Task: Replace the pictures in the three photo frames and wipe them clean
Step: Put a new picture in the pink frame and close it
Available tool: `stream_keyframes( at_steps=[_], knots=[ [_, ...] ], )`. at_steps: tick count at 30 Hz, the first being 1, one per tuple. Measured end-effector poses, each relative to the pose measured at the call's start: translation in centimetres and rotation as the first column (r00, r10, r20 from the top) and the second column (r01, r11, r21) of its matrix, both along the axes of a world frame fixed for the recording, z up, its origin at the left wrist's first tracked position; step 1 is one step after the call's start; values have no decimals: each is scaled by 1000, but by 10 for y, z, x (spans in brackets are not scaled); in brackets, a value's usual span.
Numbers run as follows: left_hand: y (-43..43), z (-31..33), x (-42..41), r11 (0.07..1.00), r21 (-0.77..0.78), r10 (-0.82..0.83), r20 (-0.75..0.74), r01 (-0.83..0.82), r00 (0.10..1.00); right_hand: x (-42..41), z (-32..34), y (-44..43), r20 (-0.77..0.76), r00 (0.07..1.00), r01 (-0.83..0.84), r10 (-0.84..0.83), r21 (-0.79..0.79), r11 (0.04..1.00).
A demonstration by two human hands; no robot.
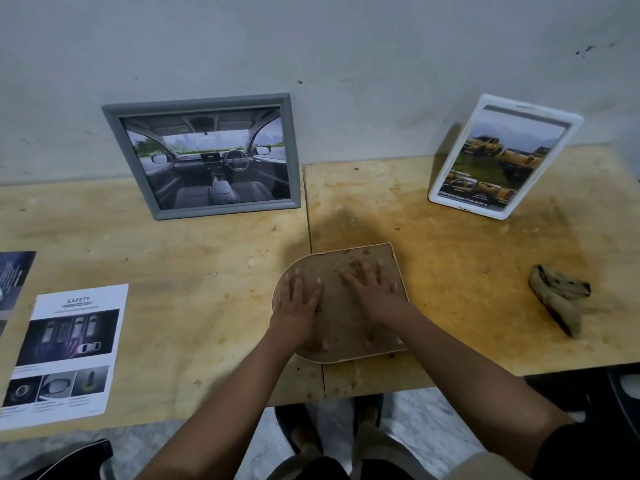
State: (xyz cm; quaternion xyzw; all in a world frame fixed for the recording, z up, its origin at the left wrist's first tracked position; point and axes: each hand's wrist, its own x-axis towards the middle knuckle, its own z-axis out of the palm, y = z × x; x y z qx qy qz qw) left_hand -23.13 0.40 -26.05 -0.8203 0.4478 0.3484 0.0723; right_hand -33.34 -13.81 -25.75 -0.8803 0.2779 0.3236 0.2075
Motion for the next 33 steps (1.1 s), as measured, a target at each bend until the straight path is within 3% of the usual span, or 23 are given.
stream_keyframes(
  at_steps=[8, 12, 15, 18, 20, 24, 28, 33],
  knots=[
    [-3, 3, 13, 999, -52, -9, 18, 10, 1000, 4, 6, -9, 9, 1000, 5, -6, 39, 999],
    [5, 10, 24, 966, -236, 114, 15, -107, 993, -11, 17, -20, 264, 954, 120, -139, 85, 989],
    [19, 10, 25, 848, -400, 366, -33, -348, 930, -29, 18, -26, 483, 793, 403, -371, 42, 914],
    [35, 8, 15, 734, -408, 539, -137, -543, 831, -43, 12, -30, 427, 690, 606, -584, 100, 789],
    [40, 4, 4, 689, -410, 594, -153, -598, 790, -47, 8, -29, 339, 669, 649, -662, 169, 742],
    [35, -5, -12, 566, -466, 704, -155, -680, 693, -48, 5, -21, 303, 703, 637, -643, 132, 760],
    [25, -2, -12, 393, -482, 787, -264, -783, 557, -46, 5, -17, 281, 651, 700, -705, 137, 701],
    [25, 0, -21, 372, -463, 799, -281, -805, 531, -54, 5, -18, 303, 590, 741, -748, 164, 651]
  ],
)
